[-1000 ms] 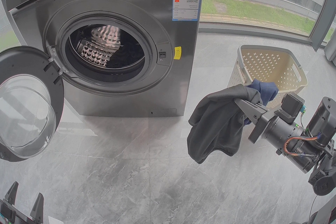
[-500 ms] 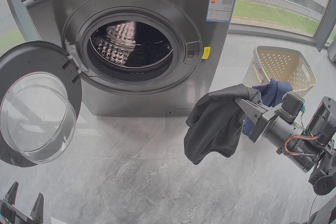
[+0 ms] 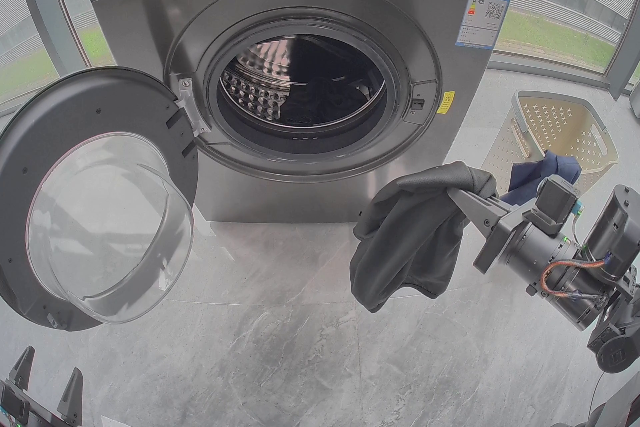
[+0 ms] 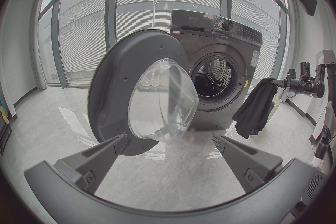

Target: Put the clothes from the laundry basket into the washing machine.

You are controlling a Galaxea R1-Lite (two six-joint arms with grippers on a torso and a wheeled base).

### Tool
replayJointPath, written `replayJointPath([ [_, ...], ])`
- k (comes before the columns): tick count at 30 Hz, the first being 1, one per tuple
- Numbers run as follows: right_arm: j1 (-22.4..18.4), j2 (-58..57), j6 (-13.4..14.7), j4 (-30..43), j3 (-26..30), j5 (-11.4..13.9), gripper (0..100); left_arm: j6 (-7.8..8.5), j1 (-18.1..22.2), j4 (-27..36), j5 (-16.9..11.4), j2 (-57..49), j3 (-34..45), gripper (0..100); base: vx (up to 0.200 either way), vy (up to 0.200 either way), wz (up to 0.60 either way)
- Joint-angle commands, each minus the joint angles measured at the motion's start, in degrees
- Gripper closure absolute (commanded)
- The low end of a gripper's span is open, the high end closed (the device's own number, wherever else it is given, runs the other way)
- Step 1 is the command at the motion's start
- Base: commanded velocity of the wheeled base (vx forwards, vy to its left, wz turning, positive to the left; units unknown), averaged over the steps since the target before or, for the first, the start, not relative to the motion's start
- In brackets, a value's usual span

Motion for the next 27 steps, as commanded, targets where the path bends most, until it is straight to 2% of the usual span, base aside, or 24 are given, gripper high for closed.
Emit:
replayJointPath([
  [1, 0.0, 0.1, 0.0, 0.0, 0.0, 0.0, 100, -0.02, 0.0, 0.0, 0.0, -0.9, 0.9, 0, 0.0, 0.0, 0.0],
  [8, 0.0, 0.3, 0.0, 0.0, 0.2, 0.1, 100, -0.02, 0.0, 0.0, 0.1, -0.9, 0.9, 0, 0.0, 0.0, 0.0],
  [13, 0.1, 0.5, 0.0, 0.0, 0.2, 0.1, 100, -0.02, 0.0, 0.0, 0.1, -0.9, 0.9, 0, 0.0, -0.2, 0.0],
  [16, 0.4, 0.5, 0.0, 0.0, 0.0, 0.1, 100, -0.02, 0.0, 0.0, 0.1, -0.9, 0.9, 0, 0.0, 0.0, 0.0],
  [23, 4.3, 0.7, 0.2, 0.0, 0.0, -0.2, 100, 0.42, 0.0, 0.0, 0.0, -0.9, 0.9, 0, 0.0, 0.0, 0.0],
  [27, 5.1, 2.7, 0.2, 0.0, -0.3, 0.0, 100, 0.86, 0.1, -0.1, 0.3, -0.9, 1.0, 0, 0.0, 0.0, 0.0],
])
